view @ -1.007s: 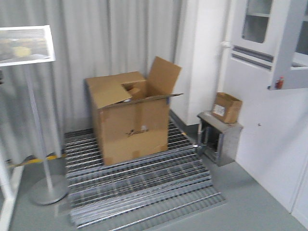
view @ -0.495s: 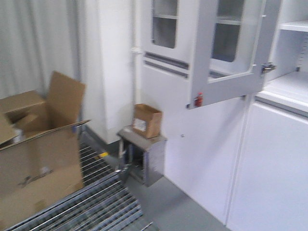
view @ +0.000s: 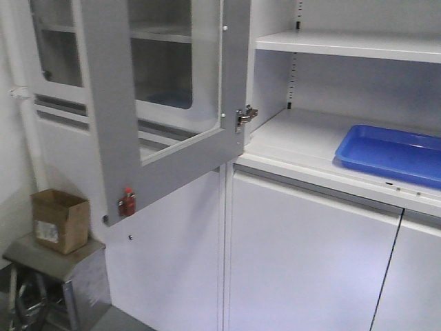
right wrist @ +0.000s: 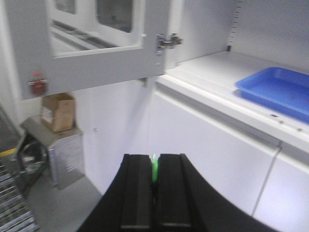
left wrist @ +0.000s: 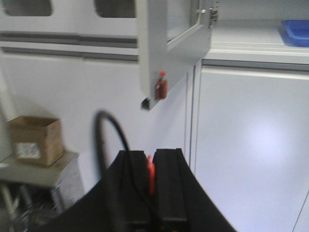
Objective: Sort red and green spoons into left cabinet
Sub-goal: 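Turn and drive the base up to the open cabinet shelf with the blue tray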
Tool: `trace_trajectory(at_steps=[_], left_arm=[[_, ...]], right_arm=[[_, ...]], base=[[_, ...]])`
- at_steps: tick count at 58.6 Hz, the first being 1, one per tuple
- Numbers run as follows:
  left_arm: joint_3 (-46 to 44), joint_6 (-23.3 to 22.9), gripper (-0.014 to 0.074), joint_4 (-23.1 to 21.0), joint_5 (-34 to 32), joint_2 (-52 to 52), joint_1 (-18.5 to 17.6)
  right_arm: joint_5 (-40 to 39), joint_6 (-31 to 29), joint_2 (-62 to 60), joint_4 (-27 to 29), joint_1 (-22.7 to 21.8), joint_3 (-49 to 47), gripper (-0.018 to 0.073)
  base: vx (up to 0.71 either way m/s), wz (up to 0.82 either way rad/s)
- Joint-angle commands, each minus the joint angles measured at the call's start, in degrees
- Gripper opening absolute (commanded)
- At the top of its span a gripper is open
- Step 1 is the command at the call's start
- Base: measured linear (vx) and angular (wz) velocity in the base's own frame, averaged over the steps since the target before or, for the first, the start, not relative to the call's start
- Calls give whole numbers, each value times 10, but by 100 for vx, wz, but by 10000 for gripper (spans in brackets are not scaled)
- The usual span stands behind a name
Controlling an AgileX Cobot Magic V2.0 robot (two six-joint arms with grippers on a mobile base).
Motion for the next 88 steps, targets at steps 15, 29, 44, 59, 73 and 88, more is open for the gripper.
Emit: trace_trajectory(at_steps=[15,29,44,59,73,88], left_arm=[[-16,-4,-1,-13,-39,-1,-1],[-16,-4,-1,-13,-39,-1,-1],[-16,-4,-1,-13,-39,-1,-1],[-16,-4,-1,-13,-39,-1,-1],[-16,-4,-1,-13,-39,-1,-1],[-16,-4,-1,-13,-39,-1,-1]], right_arm=[[-40,-1,2,10,-3,-17,-3],[-40,-1,2,10,-3,-17,-3],[-40,-1,2,10,-3,-17,-3],[-40,-1,2,10,-3,-17,-3],[-40,-1,2,10,-3,-17,-3],[-40,-1,2,10,-3,-17,-3]], base=[[44,-44],[36,-44],[24,-44],[18,-42],[18,-29],[20,-6]])
